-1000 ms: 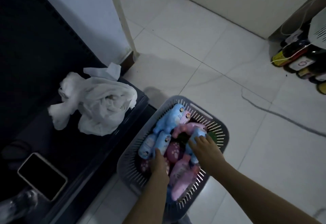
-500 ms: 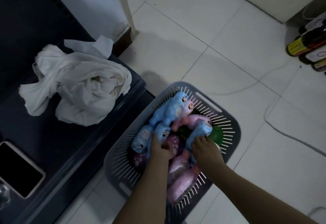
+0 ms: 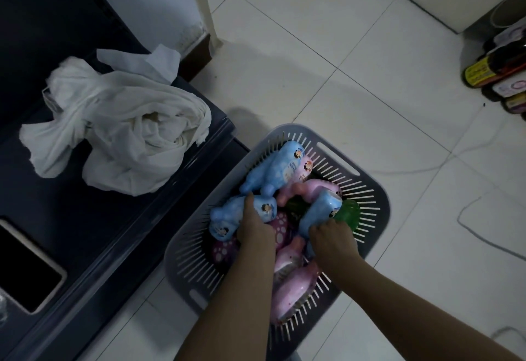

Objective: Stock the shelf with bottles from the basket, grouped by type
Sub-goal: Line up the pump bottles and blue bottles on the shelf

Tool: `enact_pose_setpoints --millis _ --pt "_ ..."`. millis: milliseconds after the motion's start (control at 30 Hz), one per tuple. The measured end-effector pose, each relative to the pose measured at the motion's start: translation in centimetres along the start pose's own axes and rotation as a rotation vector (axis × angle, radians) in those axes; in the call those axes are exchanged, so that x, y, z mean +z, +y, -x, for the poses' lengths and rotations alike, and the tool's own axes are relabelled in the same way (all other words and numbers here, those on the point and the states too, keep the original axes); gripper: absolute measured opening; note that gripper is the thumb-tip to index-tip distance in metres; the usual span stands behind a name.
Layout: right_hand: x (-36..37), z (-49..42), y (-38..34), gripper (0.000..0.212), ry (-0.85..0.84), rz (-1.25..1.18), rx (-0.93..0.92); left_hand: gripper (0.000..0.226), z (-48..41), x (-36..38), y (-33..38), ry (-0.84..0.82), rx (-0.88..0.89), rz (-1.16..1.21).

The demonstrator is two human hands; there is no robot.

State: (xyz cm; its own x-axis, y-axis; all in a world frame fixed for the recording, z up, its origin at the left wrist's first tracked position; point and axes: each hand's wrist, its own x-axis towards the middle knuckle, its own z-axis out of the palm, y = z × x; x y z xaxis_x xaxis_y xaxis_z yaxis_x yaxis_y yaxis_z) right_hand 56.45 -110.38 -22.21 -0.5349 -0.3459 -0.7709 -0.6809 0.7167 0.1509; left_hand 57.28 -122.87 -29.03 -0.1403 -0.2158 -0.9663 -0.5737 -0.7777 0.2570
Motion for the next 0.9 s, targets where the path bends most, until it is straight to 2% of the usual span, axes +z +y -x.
enact_pose_setpoints --millis 67,133,200,267,367,433,500,567,633,700,800,900 --pt "-0.6 0.2 0.5 0.027 0.003 -0.019 0.023 0.068 1.3 -0.4 0.2 0.170 0.009 0.102" --pt "-1.4 0.7 0.9 0.027 0.007 -0.041 0.057 0.068 2.8 -1.1 0.2 0.302 0.046 0.120" --pt "-2.2 1.5 1.4 0.028 -0.011 -0.141 0.127 0.077 4.3 -1.7 0.3 0.280 0.136 0.109" --pt "-3.1 2.6 2.1 0.038 -0.074 -0.277 0.212 0.092 5.6 -2.9 0.4 0.291 0.201 0.000" --pt "-4.7 4.3 3.2 0.058 -0.137 -0.592 0.277 0.071 8.1 -4.6 1.1 0.326 0.350 -0.137" --pt "-6.2 5.9 3.6 0.053 -0.119 -0.857 0.268 0.063 10.7 -5.5 1.8 0.294 0.420 -0.171" --pt "-7.7 7.9 3.3 0.041 -0.080 -1.243 0.224 0.066 13.7 -6.3 2.7 0.250 0.472 -0.192" --pt "-9.8 10.2 2.9 0.046 -0.072 -1.514 0.146 0.067 17.2 -7.2 3.9 0.215 0.513 -0.240" --pt "-12.1 12.5 2.6 0.052 -0.026 -1.638 0.054 0.068 21.0 -8.1 5.3 0.168 0.587 -0.239" --pt "-14.7 15.3 2.2 0.048 0.018 -1.734 -0.047 0.071 24.6 -9.0 6.3 0.145 0.681 -0.240" --pt "-18.2 19.6 1.6 0.064 0.083 -1.821 -0.210 0.053 30.0 -10.6 8.0 0.117 0.818 -0.188" --pt "-21.7 23.9 0.9 0.065 0.107 -1.837 -0.404 0.045 35.4 -12.5 9.6 0.054 0.930 -0.185"
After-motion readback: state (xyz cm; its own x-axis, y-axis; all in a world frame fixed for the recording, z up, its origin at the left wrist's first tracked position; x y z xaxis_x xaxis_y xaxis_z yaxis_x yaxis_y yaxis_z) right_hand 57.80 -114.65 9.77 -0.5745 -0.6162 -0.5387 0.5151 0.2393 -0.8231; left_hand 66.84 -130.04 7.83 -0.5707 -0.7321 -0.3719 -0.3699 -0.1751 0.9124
